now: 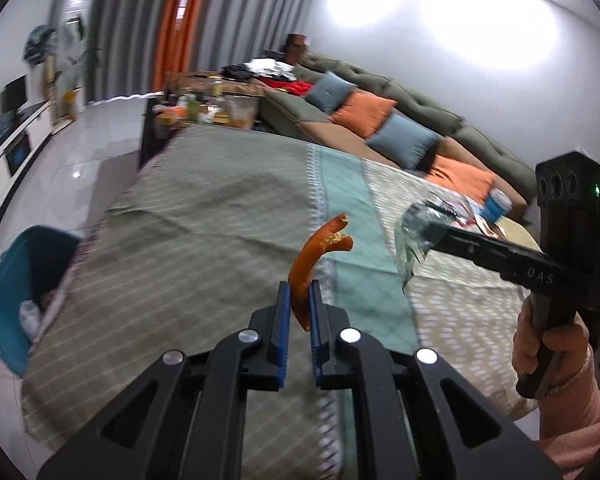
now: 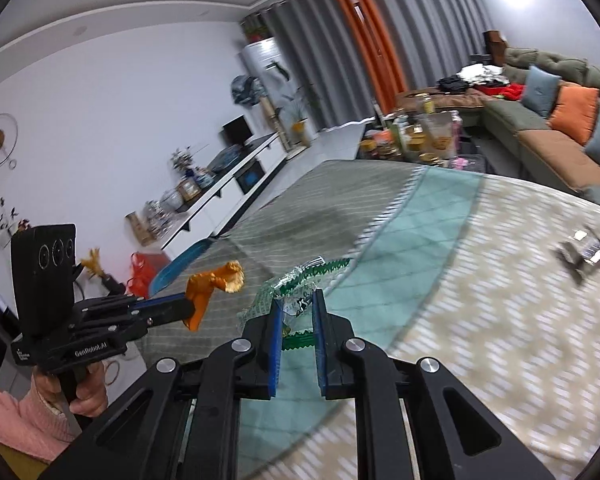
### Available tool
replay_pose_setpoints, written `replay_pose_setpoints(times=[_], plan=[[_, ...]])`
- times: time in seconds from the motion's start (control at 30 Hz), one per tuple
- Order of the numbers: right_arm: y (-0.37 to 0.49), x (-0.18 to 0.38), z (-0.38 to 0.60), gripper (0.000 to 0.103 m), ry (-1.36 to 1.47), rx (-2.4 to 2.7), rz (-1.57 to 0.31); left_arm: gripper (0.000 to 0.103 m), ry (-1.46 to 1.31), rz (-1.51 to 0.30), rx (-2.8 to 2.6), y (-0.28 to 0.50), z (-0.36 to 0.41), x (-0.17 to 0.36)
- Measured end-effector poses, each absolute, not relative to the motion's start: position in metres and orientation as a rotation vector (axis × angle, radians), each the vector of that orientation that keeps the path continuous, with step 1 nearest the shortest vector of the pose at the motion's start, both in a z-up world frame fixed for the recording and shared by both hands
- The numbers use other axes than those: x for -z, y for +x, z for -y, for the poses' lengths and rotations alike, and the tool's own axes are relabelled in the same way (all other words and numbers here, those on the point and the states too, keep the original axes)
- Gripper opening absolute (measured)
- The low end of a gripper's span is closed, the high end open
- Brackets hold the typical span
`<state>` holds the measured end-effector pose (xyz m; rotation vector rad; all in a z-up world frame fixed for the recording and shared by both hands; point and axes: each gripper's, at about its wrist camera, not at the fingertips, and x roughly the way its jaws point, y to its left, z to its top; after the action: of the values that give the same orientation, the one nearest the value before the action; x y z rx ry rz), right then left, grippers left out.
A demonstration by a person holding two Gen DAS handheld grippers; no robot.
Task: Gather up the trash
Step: 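Carry the orange peel and clear wrapper in both tools to the teal bin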
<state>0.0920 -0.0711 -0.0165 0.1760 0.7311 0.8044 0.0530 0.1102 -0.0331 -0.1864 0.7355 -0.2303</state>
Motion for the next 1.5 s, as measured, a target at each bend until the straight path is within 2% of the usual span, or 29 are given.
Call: replay_pose_setpoints(times=[0.7, 1.5], plan=[[0.098, 0.006, -0.051, 0.014, 0.095, -1.007, -0.76, 0.01, -0.259, -0.678, 0.017, 0.026, -0.205, 0.023], [0.11, 0.011, -0.128, 0.014, 0.062, -1.1, -0.807, 0.01, -0.304, -0.659, -0.118, 0.019, -0.271, 0.026]])
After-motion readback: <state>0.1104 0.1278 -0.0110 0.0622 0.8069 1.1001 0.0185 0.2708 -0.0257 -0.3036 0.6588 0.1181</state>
